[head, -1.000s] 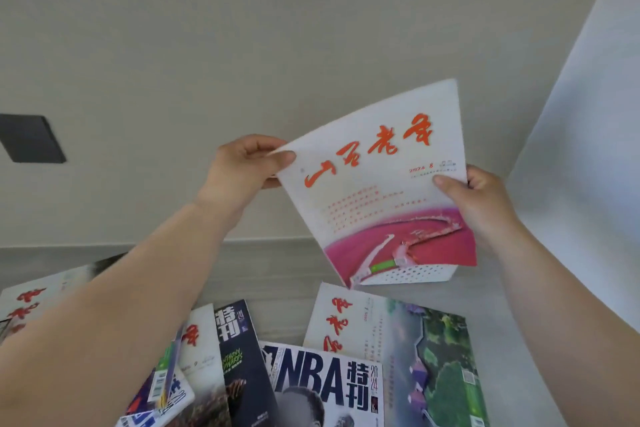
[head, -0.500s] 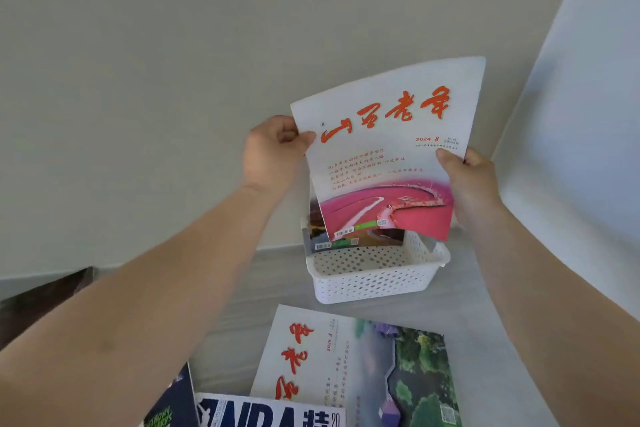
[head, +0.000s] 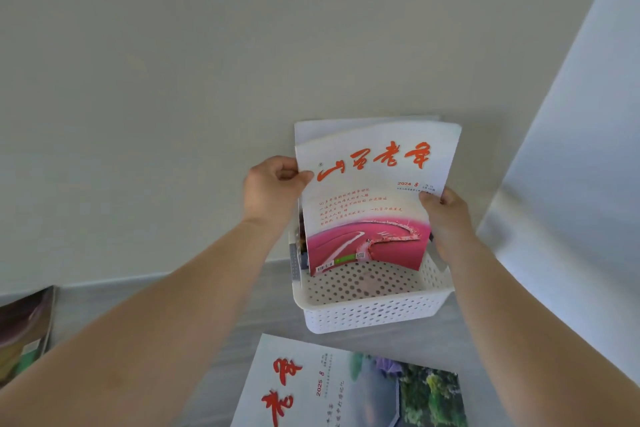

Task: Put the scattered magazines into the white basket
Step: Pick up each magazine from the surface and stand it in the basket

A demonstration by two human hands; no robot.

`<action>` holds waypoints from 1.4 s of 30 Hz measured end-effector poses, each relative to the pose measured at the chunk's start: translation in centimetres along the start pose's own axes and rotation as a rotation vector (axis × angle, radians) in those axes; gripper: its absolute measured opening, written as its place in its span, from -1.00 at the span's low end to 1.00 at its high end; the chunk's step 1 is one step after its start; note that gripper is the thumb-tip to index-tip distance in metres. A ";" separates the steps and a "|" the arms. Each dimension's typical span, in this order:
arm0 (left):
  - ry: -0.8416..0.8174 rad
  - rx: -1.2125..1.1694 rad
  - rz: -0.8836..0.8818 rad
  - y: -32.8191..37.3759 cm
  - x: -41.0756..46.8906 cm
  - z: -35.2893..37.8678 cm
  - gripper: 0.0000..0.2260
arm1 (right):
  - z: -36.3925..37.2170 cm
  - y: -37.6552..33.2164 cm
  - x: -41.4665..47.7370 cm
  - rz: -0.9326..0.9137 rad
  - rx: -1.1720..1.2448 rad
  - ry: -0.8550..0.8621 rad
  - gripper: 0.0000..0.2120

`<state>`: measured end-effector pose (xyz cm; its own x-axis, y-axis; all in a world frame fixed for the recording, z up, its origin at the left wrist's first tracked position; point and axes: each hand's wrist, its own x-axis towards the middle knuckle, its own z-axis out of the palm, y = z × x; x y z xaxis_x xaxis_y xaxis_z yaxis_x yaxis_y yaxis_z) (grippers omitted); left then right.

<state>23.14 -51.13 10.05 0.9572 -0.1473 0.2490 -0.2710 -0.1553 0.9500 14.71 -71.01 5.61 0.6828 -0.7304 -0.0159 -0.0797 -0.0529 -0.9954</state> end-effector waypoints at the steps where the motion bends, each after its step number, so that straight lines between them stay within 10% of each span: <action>1: 0.010 0.010 0.003 -0.1 0.3 0.3 -0.83 | 0.1 0.2 0.3 -0.003 0.007 0.019 -0.76; 21: -0.034 0.589 -0.083 -3.0 2.1 2.0 -0.80 | 2.2 0.9 2.0 -0.046 -0.089 -0.067 -0.45; 36: -0.114 0.247 -0.315 -3.4 -5.2 -7.3 -0.77 | 1.7 -0.9 -5.4 -0.190 -0.122 0.185 -0.44; 42: 0.048 0.214 -0.410 -7.6 -14.8 -19.0 -0.86 | 7.3 -1.0 -15.7 -0.296 -0.178 -0.010 -0.49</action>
<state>12.99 -29.25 2.77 0.9920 0.0127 -0.1259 0.1208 -0.3904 0.9127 9.37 -54.53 6.15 0.7023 -0.6590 0.2692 -0.0020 -0.3800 -0.9250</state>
